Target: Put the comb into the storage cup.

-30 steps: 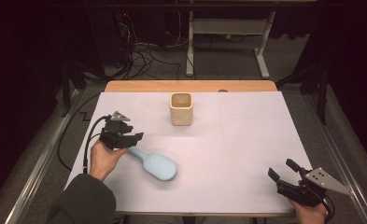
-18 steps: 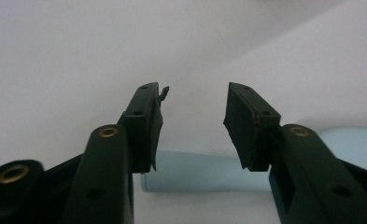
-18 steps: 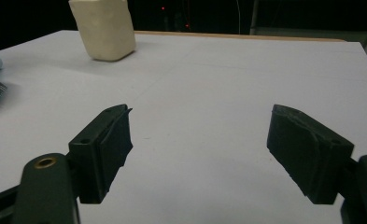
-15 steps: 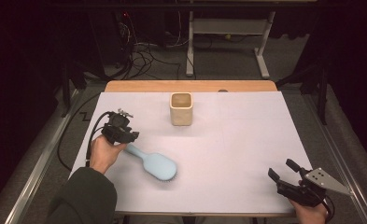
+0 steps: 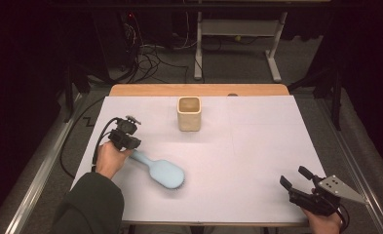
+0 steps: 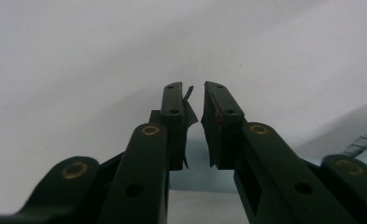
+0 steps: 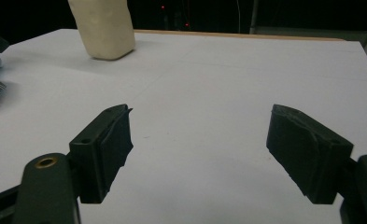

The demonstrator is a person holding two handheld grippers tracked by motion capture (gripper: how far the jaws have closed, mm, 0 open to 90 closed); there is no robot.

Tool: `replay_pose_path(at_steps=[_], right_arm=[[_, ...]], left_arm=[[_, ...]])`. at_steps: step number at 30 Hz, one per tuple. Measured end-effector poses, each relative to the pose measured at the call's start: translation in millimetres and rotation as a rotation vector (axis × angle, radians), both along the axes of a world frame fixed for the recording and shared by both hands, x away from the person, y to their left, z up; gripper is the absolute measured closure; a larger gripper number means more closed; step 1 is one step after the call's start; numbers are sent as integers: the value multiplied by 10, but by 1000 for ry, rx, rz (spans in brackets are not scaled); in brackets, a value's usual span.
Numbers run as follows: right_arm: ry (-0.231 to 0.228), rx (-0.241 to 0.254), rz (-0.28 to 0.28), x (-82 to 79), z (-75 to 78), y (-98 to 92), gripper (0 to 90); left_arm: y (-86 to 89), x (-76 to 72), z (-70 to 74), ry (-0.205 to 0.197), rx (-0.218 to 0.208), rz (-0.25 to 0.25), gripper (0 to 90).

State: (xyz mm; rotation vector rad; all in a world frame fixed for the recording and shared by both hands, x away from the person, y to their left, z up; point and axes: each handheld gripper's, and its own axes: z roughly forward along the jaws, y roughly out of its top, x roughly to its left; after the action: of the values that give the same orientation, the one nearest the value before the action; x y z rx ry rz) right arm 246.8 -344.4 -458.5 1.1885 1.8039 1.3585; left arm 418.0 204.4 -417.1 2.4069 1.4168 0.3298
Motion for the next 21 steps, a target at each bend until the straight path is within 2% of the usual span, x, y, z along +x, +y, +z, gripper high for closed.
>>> replay_pose_path(at_steps=[10, 14, 21], right_arm=[[0, 2, 3, 3, -1, -5, 229], [0, 1, 1, 3, -1, -6, 229], [2, 4, -4, -1, 2, -14, 230]], left_arm=[[-7, 17, -53, 36, 27, -8, 851], [-22, 3, -74, 40, 64, -18, 856], [-22, -13, -82, 46, 62, -22, 867]])
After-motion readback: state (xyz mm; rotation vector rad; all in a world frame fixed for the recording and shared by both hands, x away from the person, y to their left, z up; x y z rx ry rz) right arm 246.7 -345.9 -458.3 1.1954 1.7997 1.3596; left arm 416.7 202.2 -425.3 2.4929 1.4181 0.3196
